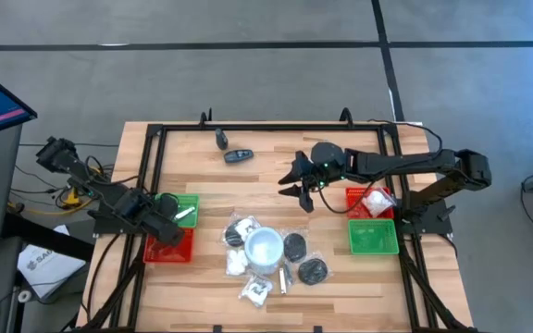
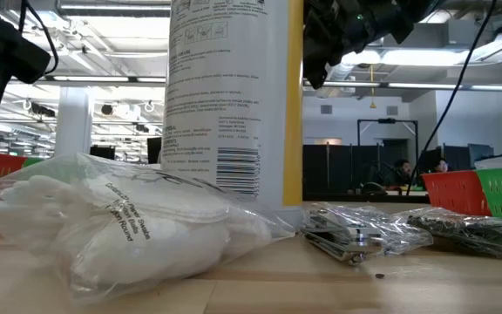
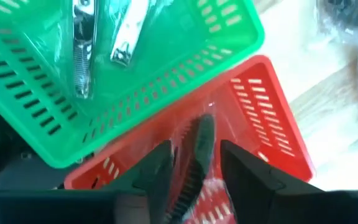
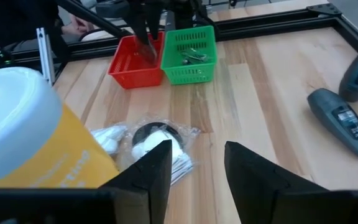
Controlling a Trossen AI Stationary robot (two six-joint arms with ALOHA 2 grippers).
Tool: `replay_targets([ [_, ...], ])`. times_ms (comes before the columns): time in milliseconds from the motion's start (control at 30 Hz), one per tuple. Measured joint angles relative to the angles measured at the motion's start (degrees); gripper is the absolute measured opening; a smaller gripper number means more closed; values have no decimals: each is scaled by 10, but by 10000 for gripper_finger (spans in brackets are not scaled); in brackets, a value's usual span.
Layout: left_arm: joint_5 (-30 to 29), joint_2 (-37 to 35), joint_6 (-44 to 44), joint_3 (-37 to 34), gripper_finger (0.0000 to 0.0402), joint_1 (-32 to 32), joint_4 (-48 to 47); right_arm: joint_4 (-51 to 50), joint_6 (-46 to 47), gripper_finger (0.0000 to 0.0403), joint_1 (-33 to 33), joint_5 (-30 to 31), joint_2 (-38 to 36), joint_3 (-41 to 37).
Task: Pick & Place Travel size toiletries
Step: Put the black hairbrush into the left red bin
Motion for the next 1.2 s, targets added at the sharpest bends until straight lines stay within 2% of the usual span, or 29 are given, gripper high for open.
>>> replay_targets([
  [133,-15,1,4,0,162,0,0,0,0,138,6,0,0,0],
  [367,-100,1,8,-2,208,16,3,0,0,133,9,0,0,0],
  [533,-162,1,27,-13,214,55,16,-4,0,134,9,0,0,0],
  [700,-255,1,109,-29,214,95,46,-41,0,137,9,0,0,0],
  [833,-290,1,177,-40,214,126,122,-85,1,136,9,0,0,0],
  [1033,-294,1,344,-80,214,156,344,-165,28,136,9,0,0,0],
  [1200,-294,1,433,-104,214,172,467,-218,55,138,15,-1,0,0],
])
